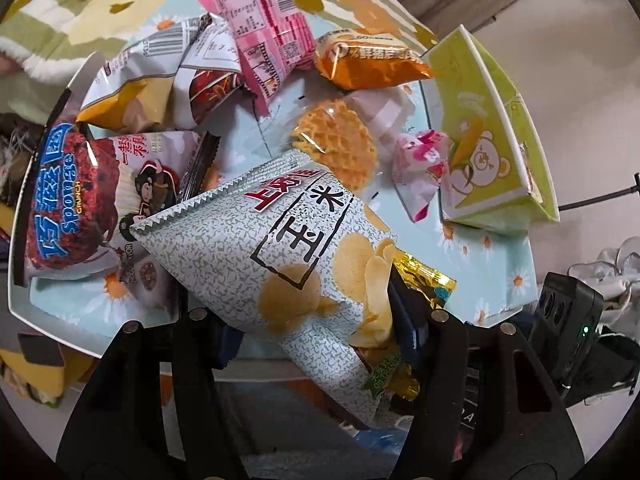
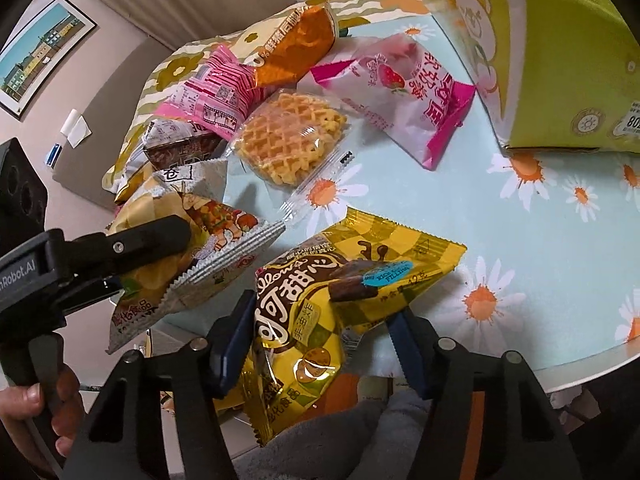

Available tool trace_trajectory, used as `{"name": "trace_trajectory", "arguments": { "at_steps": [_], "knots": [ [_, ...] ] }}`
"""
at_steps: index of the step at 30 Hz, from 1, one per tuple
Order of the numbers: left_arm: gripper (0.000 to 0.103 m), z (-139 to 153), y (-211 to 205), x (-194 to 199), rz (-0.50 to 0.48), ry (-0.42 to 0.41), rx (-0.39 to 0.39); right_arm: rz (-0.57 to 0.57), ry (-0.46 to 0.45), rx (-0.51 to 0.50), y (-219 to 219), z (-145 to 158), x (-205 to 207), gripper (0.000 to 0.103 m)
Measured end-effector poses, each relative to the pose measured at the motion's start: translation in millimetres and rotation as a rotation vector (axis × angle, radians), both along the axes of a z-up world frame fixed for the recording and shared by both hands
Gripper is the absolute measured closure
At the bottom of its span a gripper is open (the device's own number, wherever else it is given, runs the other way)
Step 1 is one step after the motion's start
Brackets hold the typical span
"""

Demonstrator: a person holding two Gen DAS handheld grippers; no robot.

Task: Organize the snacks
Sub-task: 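Grasp the pale green chip bag with the left tool while the right tool grasps the yellow chocolate bag, then carry both bags over the box and open both tools to drop them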

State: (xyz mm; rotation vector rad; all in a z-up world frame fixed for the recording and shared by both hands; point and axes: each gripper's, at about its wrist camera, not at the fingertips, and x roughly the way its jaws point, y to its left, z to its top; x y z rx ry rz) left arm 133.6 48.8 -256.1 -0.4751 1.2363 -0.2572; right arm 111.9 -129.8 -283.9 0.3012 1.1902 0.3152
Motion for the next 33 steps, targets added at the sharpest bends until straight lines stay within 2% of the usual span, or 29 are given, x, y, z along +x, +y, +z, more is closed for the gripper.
{"name": "trace_trajectory", "arguments": {
  "at_steps": [7, 13, 20, 26, 33],
  "knots": [
    [0.045, 22, 0, -6, -0.023, -0.053, -0.018, -0.036, -0.058, -0.03, -8, 26, -4, 0.045],
    [0.045, 54, -2, -2, -0.058, -0.118, -0.038, -0.07, -0.119, -0.055, -20, 67, -7, 0.045],
    [0.045, 98, -13, 15, -0.126, -0.221, -0.039, -0.081, -0.233, -0.108, -34, 118, 1, 0.045],
    [0.045, 137, -37, 42, -0.149, -0.31, -0.04, -0.087, -0.32, -0.103, -63, 155, 25, 0.045],
    [0.045, 161, -91, 89, -0.139, -0.363, -0.033, -0.069, -0.386, -0.095, -117, 178, 59, 0.045]
  ]
}}
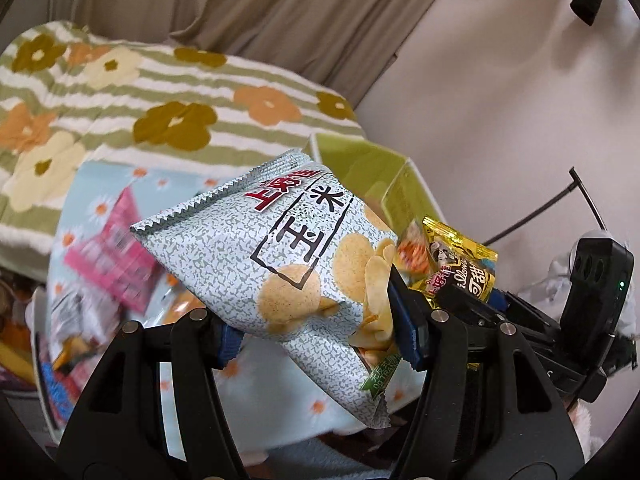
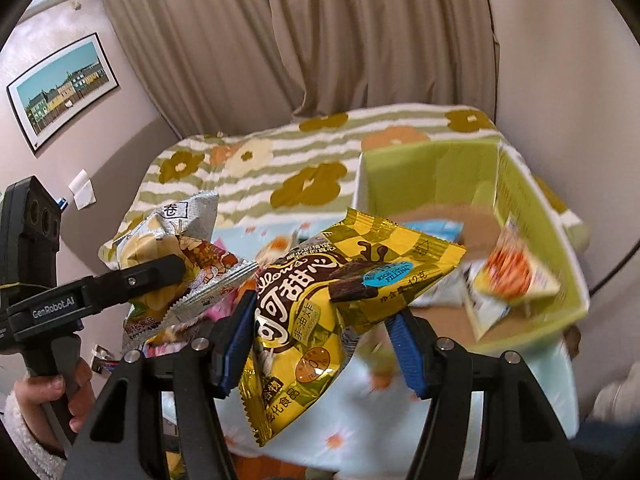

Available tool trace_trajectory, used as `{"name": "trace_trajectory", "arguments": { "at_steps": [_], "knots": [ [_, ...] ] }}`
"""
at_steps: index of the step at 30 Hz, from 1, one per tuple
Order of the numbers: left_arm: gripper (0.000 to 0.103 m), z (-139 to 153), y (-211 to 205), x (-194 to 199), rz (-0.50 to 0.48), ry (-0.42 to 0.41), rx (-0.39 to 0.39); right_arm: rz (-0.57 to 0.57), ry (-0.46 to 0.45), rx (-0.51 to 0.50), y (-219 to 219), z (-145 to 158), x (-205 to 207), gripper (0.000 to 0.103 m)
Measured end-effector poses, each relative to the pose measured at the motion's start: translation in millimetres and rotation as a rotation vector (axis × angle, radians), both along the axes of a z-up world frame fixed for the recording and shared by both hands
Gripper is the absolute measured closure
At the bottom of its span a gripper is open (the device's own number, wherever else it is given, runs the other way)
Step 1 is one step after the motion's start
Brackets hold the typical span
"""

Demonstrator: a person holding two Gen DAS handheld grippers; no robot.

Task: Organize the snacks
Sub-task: 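Carry both bags over the box and open both tools to drop them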

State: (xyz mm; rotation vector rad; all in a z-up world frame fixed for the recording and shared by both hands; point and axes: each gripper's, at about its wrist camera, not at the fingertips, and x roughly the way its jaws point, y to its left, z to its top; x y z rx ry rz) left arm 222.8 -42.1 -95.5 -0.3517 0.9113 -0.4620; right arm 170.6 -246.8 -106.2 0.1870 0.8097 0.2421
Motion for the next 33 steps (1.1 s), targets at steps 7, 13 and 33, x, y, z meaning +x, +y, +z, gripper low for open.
{"name": "trace_trajectory", "arguments": {
  "at_steps": [7, 13, 33],
  "knots": [
    [0.045, 6, -82, 55, -0.011, -0.006, -0.011, -0.003, -0.028, -0.048, -72, 12, 41, 0.045],
    [0.045, -7, -147, 97, -0.019, 0.033, -0.008, 0.017, -0.022, -0.098, -116, 9, 72, 0.045],
    [0.004, -60, -217, 188, -0.131, 0.146, 0.166, -0.027, 0.119, -0.054, -157, -38, 122, 0.045]
  ]
}}
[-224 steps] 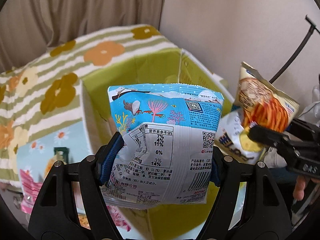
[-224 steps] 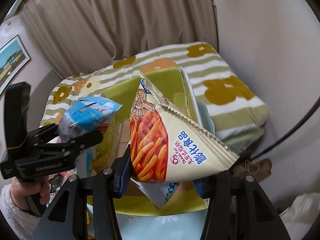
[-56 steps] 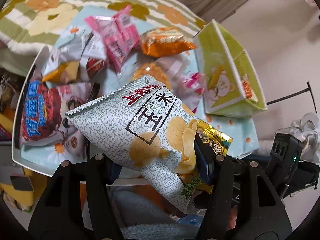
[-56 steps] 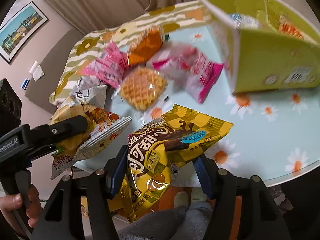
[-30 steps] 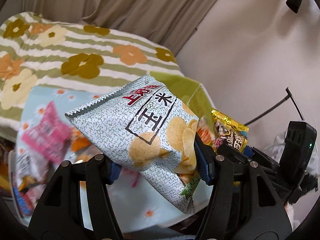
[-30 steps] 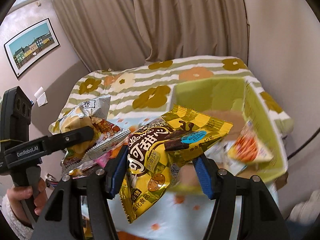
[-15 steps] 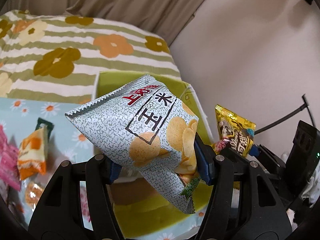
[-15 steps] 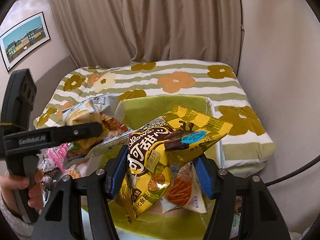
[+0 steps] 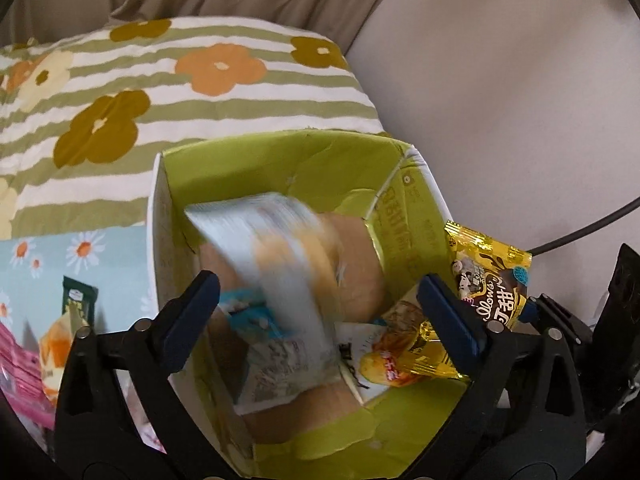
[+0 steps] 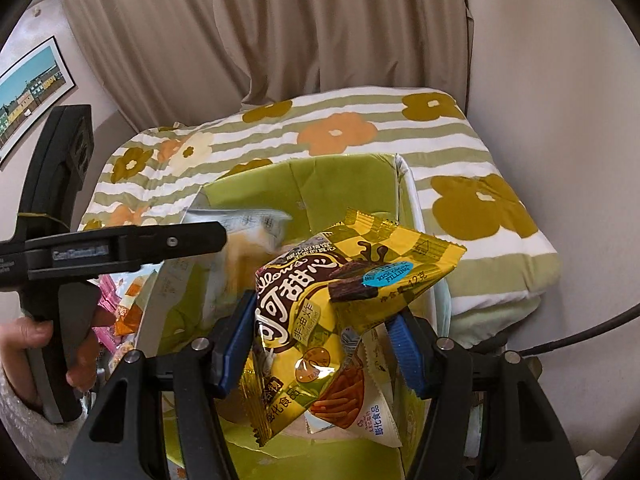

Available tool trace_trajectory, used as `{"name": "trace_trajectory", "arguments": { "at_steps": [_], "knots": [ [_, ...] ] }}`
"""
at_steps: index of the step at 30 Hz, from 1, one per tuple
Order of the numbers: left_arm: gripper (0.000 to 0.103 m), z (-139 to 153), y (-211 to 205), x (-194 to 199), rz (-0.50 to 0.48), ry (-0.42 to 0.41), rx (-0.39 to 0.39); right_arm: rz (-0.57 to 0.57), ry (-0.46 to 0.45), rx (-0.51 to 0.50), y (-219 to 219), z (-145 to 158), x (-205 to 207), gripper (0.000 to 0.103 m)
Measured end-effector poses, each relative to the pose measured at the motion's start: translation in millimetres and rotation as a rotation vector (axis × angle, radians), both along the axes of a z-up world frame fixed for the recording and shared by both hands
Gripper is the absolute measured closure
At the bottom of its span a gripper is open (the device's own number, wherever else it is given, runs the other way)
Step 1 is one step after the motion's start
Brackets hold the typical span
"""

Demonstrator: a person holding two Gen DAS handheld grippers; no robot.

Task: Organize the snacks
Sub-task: 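Carry both bags over the box and open both tools to drop them, then withdraw both tools from the box back toward the table snacks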

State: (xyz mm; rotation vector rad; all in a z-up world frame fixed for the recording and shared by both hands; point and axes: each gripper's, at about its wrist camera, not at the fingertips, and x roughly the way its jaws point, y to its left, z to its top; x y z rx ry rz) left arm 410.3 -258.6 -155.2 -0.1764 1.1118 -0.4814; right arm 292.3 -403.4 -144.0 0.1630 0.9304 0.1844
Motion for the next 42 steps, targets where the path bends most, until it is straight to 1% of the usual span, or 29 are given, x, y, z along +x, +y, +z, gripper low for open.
{"name": "trace_trajectory", "arguments": {
  "at_steps": [2, 5, 6, 11, 17, 19, 20, 21, 22, 25, 29, 33, 38, 42],
  "knots": [
    [0.004, -1, 4, -2, -0.007, 0.006, 0.019, -0.003, 0.007, -0.002, 0, -3, 1, 0.045],
    [0.004, 1, 16, -15, -0.009, -0.006, -0.003, 0.002, 0.02, -0.015, 4, -7, 3, 0.045],
    [0.004, 1, 19, -18, -0.009, -0.011, 0.001, 0.006, 0.024, -0.023, 5, -8, 4, 0.045],
    [0.004, 4, 29, -35, -0.008, -0.043, 0.054, 0.01, 0.029, -0.038, 7, -10, 12, 0.045],
    [0.004, 1, 43, -46, 0.021, -0.031, 0.041, 0.04, 0.062, -0.061, 10, -16, 27, 0.043],
    [0.004, 2, 47, -49, 0.027, -0.031, 0.043, 0.039, 0.06, -0.084, 12, -16, 31, 0.034],
    [0.004, 3, 48, -52, 0.029, -0.033, 0.046, 0.035, 0.052, -0.096, 13, -15, 32, 0.017],
    [0.004, 4, 49, -55, 0.032, -0.035, 0.049, 0.044, 0.037, -0.097, 13, -13, 31, 0.006],
    [0.004, 4, 51, -57, 0.035, -0.036, 0.053, 0.047, 0.03, -0.092, 14, -13, 29, 0.004],
    [0.004, 6, 54, -67, 0.044, -0.042, 0.063, 0.033, 0.017, -0.073, 12, -10, 20, 0.004],
    [0.004, 11, 60, -80, 0.055, -0.056, 0.072, 0.038, 0.006, -0.084, 14, -4, 5, 0.004],
    [0.004, 23, 67, -94, 0.078, -0.084, 0.065, 0.047, -0.015, -0.066, 18, 11, -6, 0.004],
    [0.004, 43, 77, -118, 0.119, -0.138, 0.061, 0.095, -0.083, -0.072, 30, 35, -22, 0.004],
    [0.004, 56, 92, -143, 0.175, -0.173, 0.069, 0.162, -0.134, -0.03, 45, 51, -34, 0.004]
  ]
}}
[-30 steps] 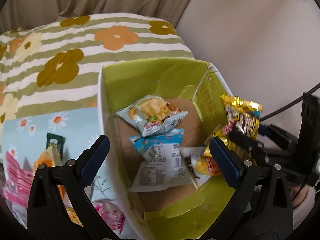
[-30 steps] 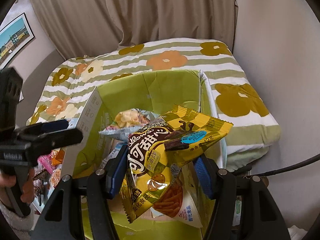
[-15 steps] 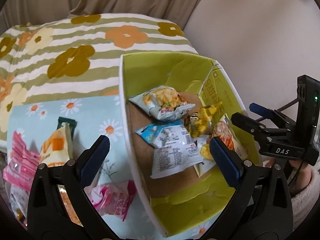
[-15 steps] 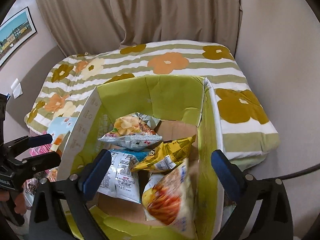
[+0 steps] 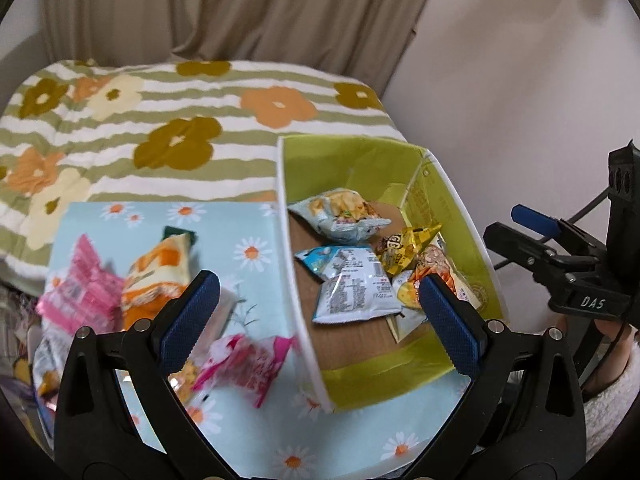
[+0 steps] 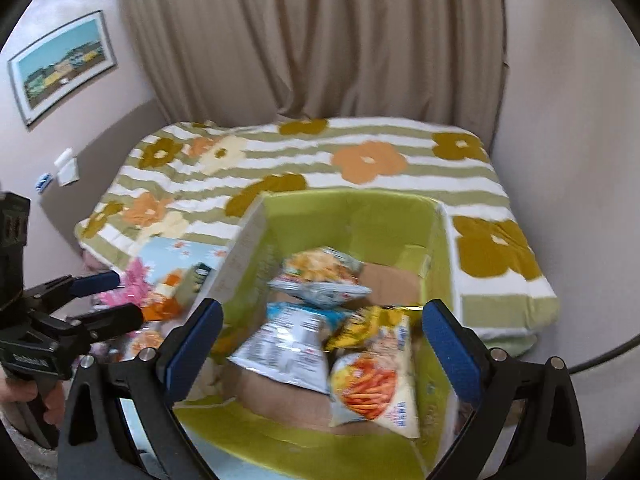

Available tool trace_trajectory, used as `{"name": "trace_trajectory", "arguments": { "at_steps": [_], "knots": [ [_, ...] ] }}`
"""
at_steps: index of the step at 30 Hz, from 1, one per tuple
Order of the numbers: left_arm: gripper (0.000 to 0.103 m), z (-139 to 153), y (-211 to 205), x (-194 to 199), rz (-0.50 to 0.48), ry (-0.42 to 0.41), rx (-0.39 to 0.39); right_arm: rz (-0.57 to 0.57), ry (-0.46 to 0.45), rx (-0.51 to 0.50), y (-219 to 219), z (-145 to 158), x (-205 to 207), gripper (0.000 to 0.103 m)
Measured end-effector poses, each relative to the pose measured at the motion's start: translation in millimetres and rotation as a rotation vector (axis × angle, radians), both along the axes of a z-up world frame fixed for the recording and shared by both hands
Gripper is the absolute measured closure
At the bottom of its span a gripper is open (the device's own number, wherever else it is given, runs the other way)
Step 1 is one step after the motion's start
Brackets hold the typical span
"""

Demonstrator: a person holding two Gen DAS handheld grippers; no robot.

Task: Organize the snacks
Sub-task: 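Withdraw both tools from the box back toward the table snacks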

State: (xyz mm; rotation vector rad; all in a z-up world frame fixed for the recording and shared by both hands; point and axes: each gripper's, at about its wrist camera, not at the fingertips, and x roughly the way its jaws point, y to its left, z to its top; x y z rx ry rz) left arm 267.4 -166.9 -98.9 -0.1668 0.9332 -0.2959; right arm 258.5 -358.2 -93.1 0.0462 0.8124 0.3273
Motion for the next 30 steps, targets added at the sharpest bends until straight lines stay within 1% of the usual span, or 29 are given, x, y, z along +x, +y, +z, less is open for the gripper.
{"name": "trace_trajectory", "arguments": {
  "at_steps": [5, 9, 14, 17, 20, 24, 30],
  "knots": [
    [0.004, 11, 31, -38, 0.105, -0.033, 0.019, 0.105, -0.036, 0.03, 29, 9, -10, 0.004],
    [0.004, 12, 63, -66, 0.19, -0.039, 0.037, 0.182, -0.053, 0.054, 58, 11, -19, 0.004],
    [0.004, 10, 107, -92, 0.276, -0.033, 0.046, 0.255, -0.069, 0.035, 96, 11, -28, 0.004],
    [0.004, 7, 134, -99, 0.299, -0.027, 0.059, 0.293, -0.072, 0.03, 120, 10, -32, 0.004],
    [0.004, 1, 162, -102, 0.295, -0.008, 0.068, 0.323, -0.067, 0.032, 149, 4, -35, 0.004],
    [0.004, -11, 195, -100, 0.249, 0.034, 0.082, 0.329, -0.035, 0.036, 183, -6, -35, 0.004],
    [0.004, -31, 241, -87, 0.15, 0.096, 0.107, 0.273, 0.055, 0.056, 228, -34, -26, 0.004]
  ]
}}
